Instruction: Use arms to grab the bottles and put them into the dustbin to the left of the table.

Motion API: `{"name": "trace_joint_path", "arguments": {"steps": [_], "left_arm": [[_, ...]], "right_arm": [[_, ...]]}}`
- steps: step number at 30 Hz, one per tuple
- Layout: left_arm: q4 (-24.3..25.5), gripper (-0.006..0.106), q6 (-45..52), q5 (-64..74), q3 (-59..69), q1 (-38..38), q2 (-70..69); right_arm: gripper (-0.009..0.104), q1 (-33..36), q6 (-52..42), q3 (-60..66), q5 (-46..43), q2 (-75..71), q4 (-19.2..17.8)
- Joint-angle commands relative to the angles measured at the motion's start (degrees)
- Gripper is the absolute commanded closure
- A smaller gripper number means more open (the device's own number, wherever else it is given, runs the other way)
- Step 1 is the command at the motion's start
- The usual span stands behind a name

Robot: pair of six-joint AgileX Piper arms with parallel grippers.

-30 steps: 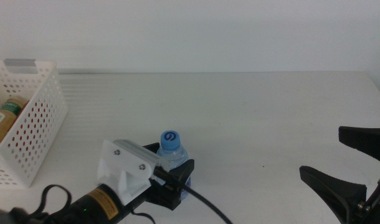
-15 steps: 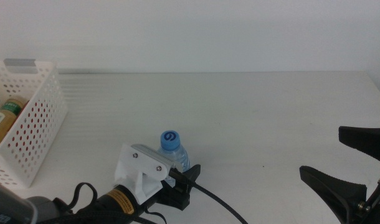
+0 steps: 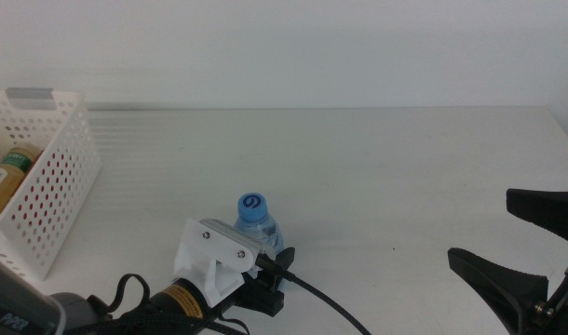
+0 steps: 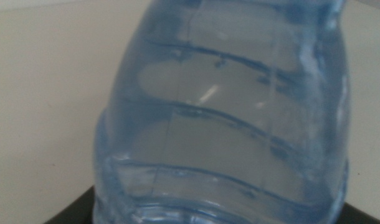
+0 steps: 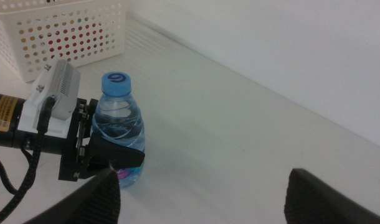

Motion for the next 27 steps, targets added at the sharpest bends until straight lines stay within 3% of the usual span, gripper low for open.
{"name": "trace_joint_path", "arguments": {"steps": [1, 4, 16, 23, 27], "left_arm": [[-0.63, 0.089, -0.88, -10.05, -0.32, -0.18, -3.40], [-0.63, 0.106, -0.88, -8.47, 0.63, -0.22, -7.42], [-7.42, 0.105, 5.22, 20.23, -3.58, -0.15, -29.03], [-13.00, 0.105, 17.22, 42.99, -13.73, 0.65, -34.92], [-13.18, 0.105, 17.64, 57.91, -21.03, 3.64, -35.62]], "right_arm": [[0.016, -0.21, -0.53, -1.55, -4.20, -0.01, -0.47], [0.016, -0.21, -0.53, -1.55, -4.20, -0.01, -0.47], [0.016, -0.21, -0.53, -1.55, -4.15, -0.01, -0.47], [0.016, -0.21, -0.53, -1.55, -4.15, -0.01, -0.47], [0.016, -0.21, -0.53, -1.55, -4.15, -0.01, -0.47]]}}
